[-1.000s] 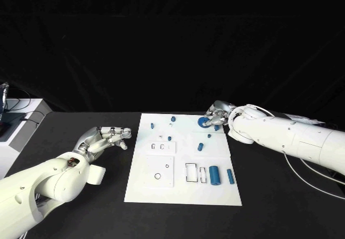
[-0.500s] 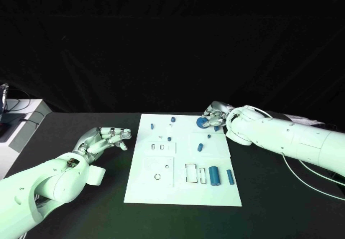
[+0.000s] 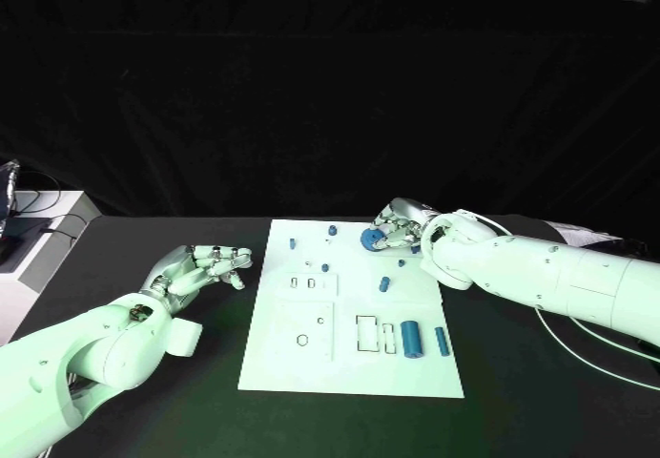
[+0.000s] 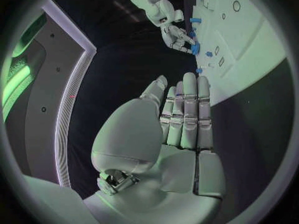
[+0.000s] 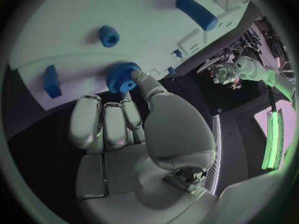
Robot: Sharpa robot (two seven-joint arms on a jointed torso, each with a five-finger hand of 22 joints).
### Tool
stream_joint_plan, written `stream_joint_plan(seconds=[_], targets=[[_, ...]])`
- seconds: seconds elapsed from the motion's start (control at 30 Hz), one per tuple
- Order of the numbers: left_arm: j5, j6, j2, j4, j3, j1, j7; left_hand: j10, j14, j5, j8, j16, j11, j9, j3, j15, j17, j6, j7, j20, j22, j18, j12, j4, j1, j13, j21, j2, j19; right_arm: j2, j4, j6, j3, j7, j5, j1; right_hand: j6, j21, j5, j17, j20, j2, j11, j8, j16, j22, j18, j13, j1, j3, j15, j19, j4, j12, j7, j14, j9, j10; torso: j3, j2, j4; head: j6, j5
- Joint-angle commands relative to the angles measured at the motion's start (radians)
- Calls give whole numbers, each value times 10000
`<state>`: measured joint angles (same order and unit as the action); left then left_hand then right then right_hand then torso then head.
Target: Assemble the parts on the task board
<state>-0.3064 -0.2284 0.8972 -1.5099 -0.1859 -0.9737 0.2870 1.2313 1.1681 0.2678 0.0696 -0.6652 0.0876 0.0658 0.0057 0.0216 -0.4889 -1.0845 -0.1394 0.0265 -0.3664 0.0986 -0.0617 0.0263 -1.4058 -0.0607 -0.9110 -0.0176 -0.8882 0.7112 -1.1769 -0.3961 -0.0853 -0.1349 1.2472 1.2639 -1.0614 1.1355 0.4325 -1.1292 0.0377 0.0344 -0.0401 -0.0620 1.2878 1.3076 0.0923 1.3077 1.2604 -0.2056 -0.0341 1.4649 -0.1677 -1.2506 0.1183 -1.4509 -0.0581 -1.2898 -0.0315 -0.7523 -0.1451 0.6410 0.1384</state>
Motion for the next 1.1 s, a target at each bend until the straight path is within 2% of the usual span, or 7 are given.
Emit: stream_joint_plan(seconds=[0.03, 0.13, 0.27, 0.37, 0.63, 0.8, 1.1], targets=[[-42, 64, -13, -26, -8, -1, 37, -65, -56, 17, -36, -34, -22, -5, 59, -8, 9, 56, -32, 14, -14, 43, -18, 18, 2, -11, -27, -7, 65, -72, -301, -388, 11, 8, 538, 46, -331, 61, -57, -20, 116, 37, 76, -40, -74, 1556, 42, 496, -49, 137, -47, 530, 36, 9, 151, 1, -69, -44, 2, 3, 15, -15, -34], [-42, 62, -19, -30, -8, -1, 33, -60, -61, 15, -35, -52, -25, -5, 96, -11, 20, 48, -27, 14, -24, 47, -18, 38, 7, -11, -51, -9, 76, -225, -465, -514, 13, -128, 891, 63, -331, 57, -69, -48, 133, 60, 76, -38, -75, 1555, 32, 505, -20, 213, -52, 534, 96, 27, 152, -12, -68, -50, 8, -2, 10, -34, -39], [-42, 61, -31, -36, -8, -1, 30, -59, -62, 15, -35, -55, -26, -5, 101, -11, 22, 47, -26, 14, -25, 47, -18, 41, 8, -11, -54, -9, 77, -488, -523, -728, 15, -316, 1341, 70, -328, 51, -111, -56, 134, 92, 80, -37, -76, 1553, 32, 505, -27, 246, -53, 533, 151, 37, 147, -14, -68, -57, -11, 2, -28, -41, -51], [-42, 58, -37, -38, -8, -1, 29, -59, -62, 15, -35, -55, -26, -5, 101, -11, 22, 47, -26, 14, -25, 47, -18, 41, 8, -11, -54, -9, 77, -710, -468, -865, 15, -425, 1592, 72, -328, 51, -111, -56, 134, 92, 80, -37, -76, 1553, 32, 505, -27, 246, -53, 533, 151, 37, 147, -14, -68, -57, -5, -6, -19, -47, -100], [-43, 63, -77, -30, -8, 0, 36, -59, -62, 15, -35, -55, -26, -5, 101, -11, 22, 47, -26, 14, -25, 47, -18, 41, 8, -11, -54, -9, 77, -1412, 83, -1054, 16, -509, 1872, -30, -335, 68, -156, -64, 139, 119, 85, -34, -87, 1559, 27, 501, 14, 260, -57, 543, 222, 64, 143, -17, -67, -64, -5, -17, -6, -79, -131], [-43, 64, -101, -19, -8, 0, 40, -59, -62, 15, -35, -55, -26, -5, 101, -11, 22, 47, -26, 14, -25, 47, -18, 41, 8, -11, -54, -9, 77, -1779, 433, -1152, 16, -576, 2064, -154, -317, 60, -158, -67, 139, 129, 82, -33, -89, 1557, 29, 494, 15, 265, -54, 543, 240, 80, 150, -18, -67, -54, 0, -24, -33, -46, -130], [-43, 66, -119, -19, -9, 1, 45, -59, -62, 15, -35, -55, -26, -5, 101, -11, 22, 47, -26, 14, -25, 47, -18, 41, 8, -11, -54, -9, 77, -2048, 804, -1062, 16, -575, 2120, -251, -314, 35, -192, -61, 137, 158, 79, -36, -97, 1551, 35, 482, -12, 296, -53, 541, 287, 103, 151, -18, -68, -44, 3, -18, -12, -28, -156]])
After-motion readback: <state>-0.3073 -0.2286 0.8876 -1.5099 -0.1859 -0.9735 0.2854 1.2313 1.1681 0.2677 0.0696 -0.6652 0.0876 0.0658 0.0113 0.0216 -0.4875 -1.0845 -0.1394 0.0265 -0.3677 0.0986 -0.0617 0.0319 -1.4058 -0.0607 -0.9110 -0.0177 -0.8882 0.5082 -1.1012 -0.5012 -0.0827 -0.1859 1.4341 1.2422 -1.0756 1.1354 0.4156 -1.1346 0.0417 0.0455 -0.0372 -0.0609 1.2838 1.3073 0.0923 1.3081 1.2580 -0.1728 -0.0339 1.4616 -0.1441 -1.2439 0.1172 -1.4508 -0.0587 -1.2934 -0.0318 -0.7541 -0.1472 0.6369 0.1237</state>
